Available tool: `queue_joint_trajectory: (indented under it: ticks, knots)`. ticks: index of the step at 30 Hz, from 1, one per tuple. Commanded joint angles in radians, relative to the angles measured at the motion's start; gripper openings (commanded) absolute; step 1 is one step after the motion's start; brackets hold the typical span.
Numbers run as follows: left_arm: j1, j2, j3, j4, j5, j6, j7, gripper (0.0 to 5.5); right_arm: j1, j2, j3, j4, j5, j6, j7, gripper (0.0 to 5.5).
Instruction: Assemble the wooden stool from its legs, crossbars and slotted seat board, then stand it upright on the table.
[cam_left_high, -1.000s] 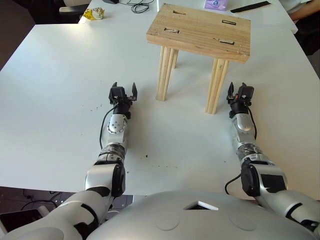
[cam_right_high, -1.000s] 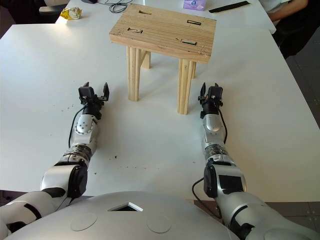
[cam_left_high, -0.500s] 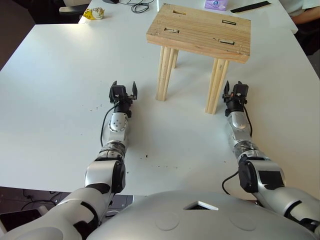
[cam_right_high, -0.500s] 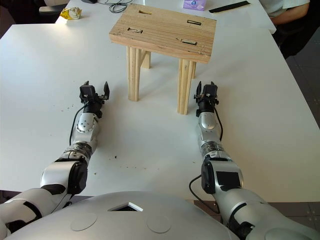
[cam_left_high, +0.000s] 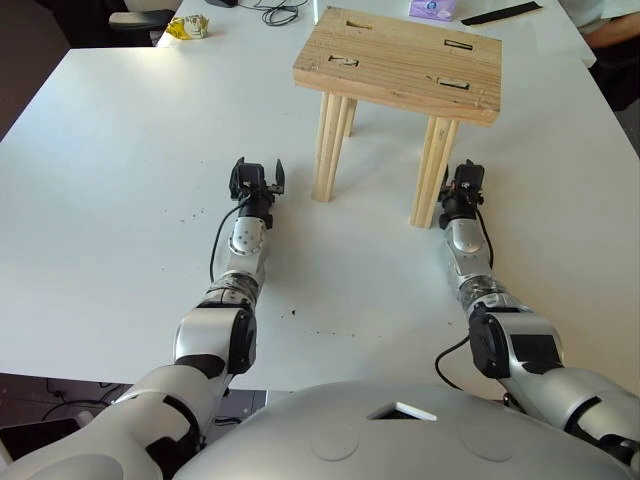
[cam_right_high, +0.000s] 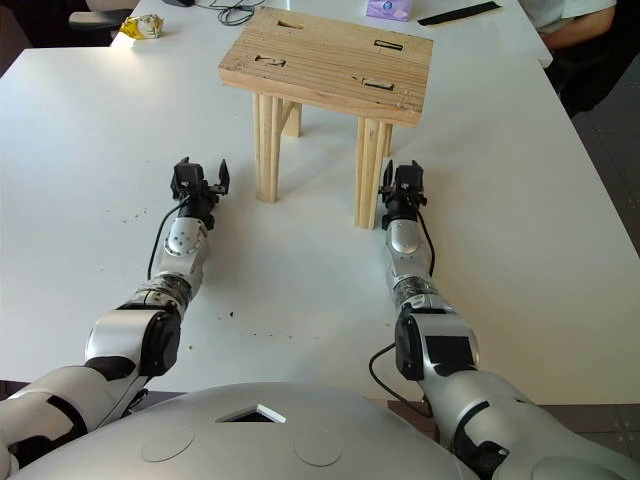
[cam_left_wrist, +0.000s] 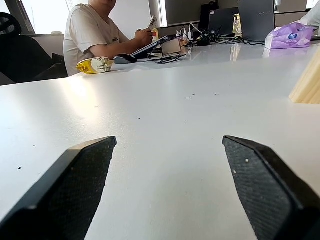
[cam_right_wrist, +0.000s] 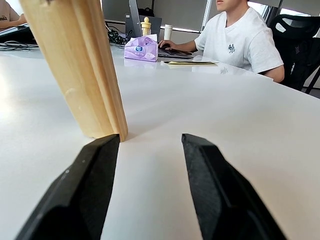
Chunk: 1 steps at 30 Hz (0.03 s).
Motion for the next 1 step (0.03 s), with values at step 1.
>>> queue_joint_trajectory:
  ticks: [1]
  knots:
    - [0.048, 0.026, 0.005, 0.033, 0.005, 0.017, 0.000, 3.95, 0.032, -0.011, -0.026, 0.050, 0.020, 0.068, -0.006, 2.27]
